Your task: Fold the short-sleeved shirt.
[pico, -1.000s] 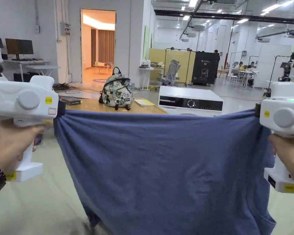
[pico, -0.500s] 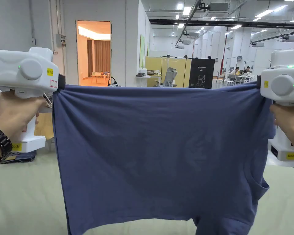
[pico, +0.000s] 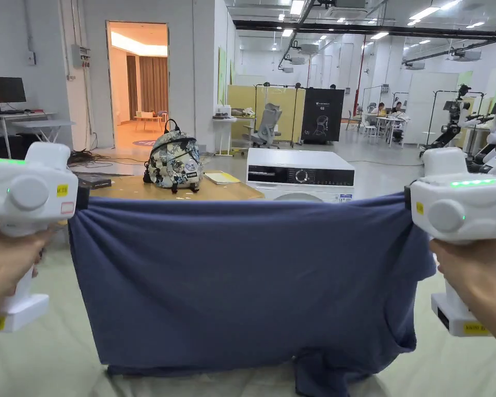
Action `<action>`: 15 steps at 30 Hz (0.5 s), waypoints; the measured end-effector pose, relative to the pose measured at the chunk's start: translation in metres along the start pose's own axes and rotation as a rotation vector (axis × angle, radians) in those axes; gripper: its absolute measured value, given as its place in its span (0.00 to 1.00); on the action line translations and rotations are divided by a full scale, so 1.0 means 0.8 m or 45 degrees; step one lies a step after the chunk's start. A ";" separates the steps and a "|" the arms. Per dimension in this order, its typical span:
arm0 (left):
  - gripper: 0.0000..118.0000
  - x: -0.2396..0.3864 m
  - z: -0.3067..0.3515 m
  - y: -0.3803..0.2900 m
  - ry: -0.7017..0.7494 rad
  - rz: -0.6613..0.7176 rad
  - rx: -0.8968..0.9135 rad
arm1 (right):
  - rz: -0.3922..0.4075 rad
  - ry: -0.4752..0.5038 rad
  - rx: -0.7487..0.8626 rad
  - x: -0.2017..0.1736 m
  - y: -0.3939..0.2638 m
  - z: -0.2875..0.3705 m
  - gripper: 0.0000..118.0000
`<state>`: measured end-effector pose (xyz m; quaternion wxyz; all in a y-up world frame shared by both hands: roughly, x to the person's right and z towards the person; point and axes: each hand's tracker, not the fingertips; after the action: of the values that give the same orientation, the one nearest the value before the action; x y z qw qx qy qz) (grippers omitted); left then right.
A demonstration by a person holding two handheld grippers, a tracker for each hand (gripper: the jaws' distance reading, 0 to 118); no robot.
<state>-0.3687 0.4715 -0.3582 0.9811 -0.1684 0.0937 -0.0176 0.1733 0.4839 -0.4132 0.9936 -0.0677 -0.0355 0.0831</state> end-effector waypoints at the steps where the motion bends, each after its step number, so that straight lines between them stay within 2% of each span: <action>1: 0.00 -0.002 0.006 -0.015 -0.004 0.005 -0.008 | -0.002 0.012 -0.013 0.000 -0.010 0.009 0.00; 10: 0.00 -0.032 0.083 -0.134 -0.062 0.071 -0.026 | -0.003 0.058 -0.064 0.008 -0.092 0.127 0.00; 15: 0.00 -0.032 0.152 -0.198 -0.093 0.093 -0.053 | -0.007 0.085 -0.091 0.020 -0.140 0.193 0.00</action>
<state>-0.3714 0.3634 -0.1884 0.9801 -0.1858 0.0644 0.0265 0.1942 0.3968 -0.2443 0.9914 -0.1058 -0.0053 0.0768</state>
